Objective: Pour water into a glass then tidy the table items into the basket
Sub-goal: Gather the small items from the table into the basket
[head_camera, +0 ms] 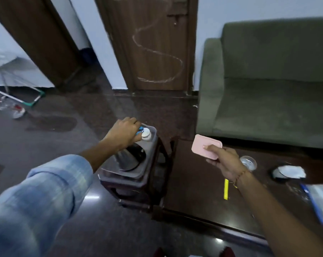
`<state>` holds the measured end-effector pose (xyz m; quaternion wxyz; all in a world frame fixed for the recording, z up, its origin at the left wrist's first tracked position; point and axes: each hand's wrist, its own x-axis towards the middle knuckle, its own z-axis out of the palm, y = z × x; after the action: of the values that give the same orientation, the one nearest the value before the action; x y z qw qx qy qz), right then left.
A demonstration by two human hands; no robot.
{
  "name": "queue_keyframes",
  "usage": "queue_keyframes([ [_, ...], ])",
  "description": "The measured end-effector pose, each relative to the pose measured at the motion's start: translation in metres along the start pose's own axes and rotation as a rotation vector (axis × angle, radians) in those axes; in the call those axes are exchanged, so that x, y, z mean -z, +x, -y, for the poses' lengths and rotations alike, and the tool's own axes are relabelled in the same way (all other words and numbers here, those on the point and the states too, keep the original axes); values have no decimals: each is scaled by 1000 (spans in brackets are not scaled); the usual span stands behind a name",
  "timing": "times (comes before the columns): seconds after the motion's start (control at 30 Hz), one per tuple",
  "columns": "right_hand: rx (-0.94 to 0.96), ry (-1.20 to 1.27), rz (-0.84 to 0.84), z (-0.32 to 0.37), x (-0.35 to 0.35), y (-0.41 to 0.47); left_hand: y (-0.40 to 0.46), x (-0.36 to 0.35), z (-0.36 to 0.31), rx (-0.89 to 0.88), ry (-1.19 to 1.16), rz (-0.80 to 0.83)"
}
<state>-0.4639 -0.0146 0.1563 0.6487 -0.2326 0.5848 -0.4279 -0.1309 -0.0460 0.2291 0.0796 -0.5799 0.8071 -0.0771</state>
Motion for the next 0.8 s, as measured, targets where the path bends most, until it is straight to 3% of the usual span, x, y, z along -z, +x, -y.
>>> queue_keyframes([
  [0.17, -35, -69, 61, -6, -91, 6, -18, -6, 78, -16, 39, 19],
  [0.4, 34, -295, -28, -7, -161, 63, -10, -34, 118, -75, 17, 19],
  [0.67, -55, -444, -52, -48, -232, 125, 17, -96, 169, -9, -79, 196],
  [0.8, -50, -561, -148, -68, -268, 162, 50, -139, 203, -83, -106, 237],
])
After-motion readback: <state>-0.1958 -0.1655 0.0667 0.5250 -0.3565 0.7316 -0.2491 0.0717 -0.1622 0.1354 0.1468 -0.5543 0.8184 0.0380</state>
